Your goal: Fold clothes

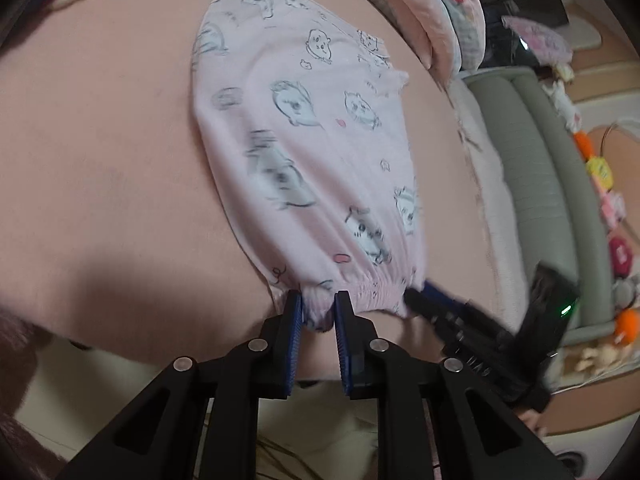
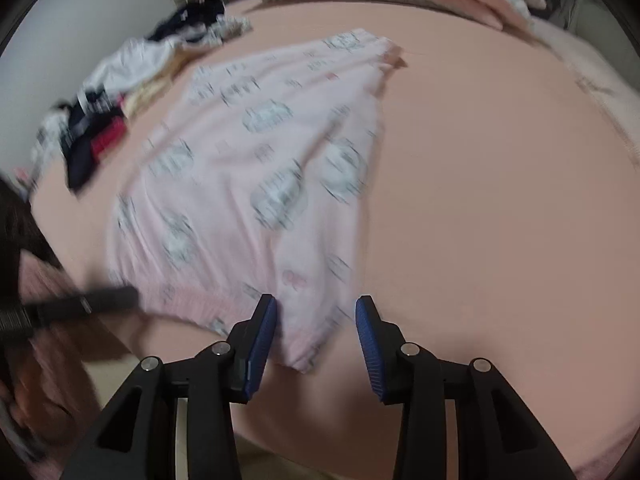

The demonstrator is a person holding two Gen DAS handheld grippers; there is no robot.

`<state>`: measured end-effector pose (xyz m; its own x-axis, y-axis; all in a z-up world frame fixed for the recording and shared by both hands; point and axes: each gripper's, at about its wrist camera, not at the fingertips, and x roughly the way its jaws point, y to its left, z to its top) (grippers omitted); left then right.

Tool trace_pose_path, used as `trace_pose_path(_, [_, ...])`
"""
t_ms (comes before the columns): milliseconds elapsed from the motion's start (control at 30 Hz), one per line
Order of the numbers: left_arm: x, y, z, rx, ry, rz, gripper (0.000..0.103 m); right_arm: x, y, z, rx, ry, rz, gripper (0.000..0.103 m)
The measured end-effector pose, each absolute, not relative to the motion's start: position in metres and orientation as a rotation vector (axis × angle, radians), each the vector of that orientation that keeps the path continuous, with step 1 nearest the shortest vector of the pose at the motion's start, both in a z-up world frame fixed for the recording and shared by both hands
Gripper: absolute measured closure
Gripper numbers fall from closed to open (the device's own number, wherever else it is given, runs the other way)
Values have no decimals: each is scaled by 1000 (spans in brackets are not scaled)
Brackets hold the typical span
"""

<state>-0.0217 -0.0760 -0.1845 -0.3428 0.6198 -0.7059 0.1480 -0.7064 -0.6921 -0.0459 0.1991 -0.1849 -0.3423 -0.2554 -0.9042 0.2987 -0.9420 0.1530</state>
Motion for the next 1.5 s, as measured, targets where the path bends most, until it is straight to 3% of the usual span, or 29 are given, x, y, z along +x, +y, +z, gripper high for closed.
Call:
trace_pose_path(67, [-19, -86, -179, -1534, -1042, 2156, 81, -44, 211, -181, 1563, -33, -2315, 63])
trace_pose_path(133, [-17, -94, -177, -1510, -1083, 2223, 56, -46, 224, -173, 1513, -178, -2320, 59])
trace_pose_path(200, [-18, -96, -185, -1530, -1155, 2178, 53, -56, 231, -172, 1483, -295, -2323, 56])
trace_pose_path(233, [-19, -95, -189, -1539, -1183, 2152, 53, -61, 234, -171, 1469, -352, -2323, 50])
trace_pose_path(300, [-22, -91, -191, -1531, -1154, 2165, 53, -73, 231, -185, 1509, -395, -2285, 47])
trace_pose_path(400, [-27, -80, -188, -1509, -1053, 2214, 53, -72, 212, -191, 1511, -280, -2284, 44])
trace_pose_path(467, [-30, -68, -189, -1486, -1018, 2183, 54, -71, 198, -195, 1508, -198, -2283, 53])
trace_pose_path(500, [-31, -62, -190, -1500, -985, 2179, 63, -67, 193, -194, 1502, -154, -2288, 59])
trace_pose_path(533, [-31, -57, -191, -1513, -950, 2180, 81, -65, 191, -194, 1496, -160, -2272, 75])
trace_pose_path(567, [-31, -55, -189, -1524, -905, 2204, 83, -63, 193, -194, 1496, -230, -2229, 85])
trace_pose_path(833, [-15, -70, -162, -1513, -868, 2191, 87, -37, 212, -160, 1428, -520, -2144, 91])
trace_pose_path(1033, [-11, -75, -188, -1700, -932, 2072, 83, -21, 195, -190, 1650, -391, -2147, 91])
trace_pose_path(1200, [-6, -105, -164, -1676, -983, 2139, 61, -24, 200, -150, 1541, -242, -2291, 71])
trace_pose_path(1233, [-7, -112, -160, -1655, -1011, 2166, 60, -27, 203, -143, 1507, -242, -2325, 60])
trace_pose_path(1333, [-22, -123, -140, -1565, -935, 2334, 63, -53, 200, -126, 1411, -205, -2391, 56])
trace_pose_path(1433, [-47, -96, -127, -1458, -734, 2364, 63, -84, 168, -131, 1379, -18, -2345, 56])
trace_pose_path(1500, [-59, -75, -133, -1453, -566, 2377, 69, -105, 145, -135, 1357, 108, -2305, 56])
